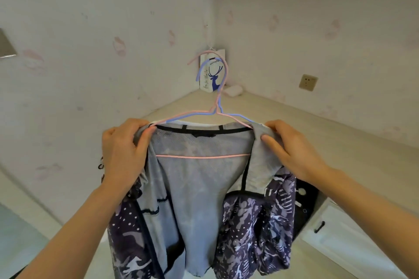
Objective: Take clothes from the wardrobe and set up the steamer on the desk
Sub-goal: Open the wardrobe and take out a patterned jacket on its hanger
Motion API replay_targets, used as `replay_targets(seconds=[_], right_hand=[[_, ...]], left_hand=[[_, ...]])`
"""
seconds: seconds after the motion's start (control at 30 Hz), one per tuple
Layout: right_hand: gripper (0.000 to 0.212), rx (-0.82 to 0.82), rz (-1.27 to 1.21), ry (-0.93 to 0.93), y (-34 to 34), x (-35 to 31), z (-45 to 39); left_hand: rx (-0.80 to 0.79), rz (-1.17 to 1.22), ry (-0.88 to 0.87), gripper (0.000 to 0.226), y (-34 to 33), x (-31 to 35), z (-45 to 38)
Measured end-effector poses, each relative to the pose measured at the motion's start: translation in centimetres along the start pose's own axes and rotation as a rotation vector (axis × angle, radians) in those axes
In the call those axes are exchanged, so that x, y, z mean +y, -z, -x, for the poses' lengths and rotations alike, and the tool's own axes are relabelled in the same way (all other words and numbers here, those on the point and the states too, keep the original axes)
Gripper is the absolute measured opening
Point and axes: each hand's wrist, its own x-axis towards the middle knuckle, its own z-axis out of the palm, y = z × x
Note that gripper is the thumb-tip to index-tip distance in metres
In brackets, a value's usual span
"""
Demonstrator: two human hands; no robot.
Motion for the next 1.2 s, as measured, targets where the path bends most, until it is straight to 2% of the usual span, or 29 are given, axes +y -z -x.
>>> replay_targets(seconds=[0.33,0.7,0.93,1.2], right_hand=[[0.038,0.059,0.025,0.030,-6.4,4.8,-11.9],[0.031,0.153,0.031,-0.018,-11.8,8.3,-24.1],[0.029,0.202,0.136,-0.085,-15.1,10.3,-32.5],[0.025,0.242,0.155,-0.178,-18.9,13.8,-40.6]], left_hand=[[-0.004,-0.037,-0.049,0.032,-7.7,-7.8,-7.8],[0.002,-0.019,-0.050,0.022,-15.7,-16.2,-17.0],[-0.076,0.068,0.040,0.020,-21.5,-22.5,-24.1],[-0.150,0.068,0.045,0.020,-28.2,-27.6,-30.9]])
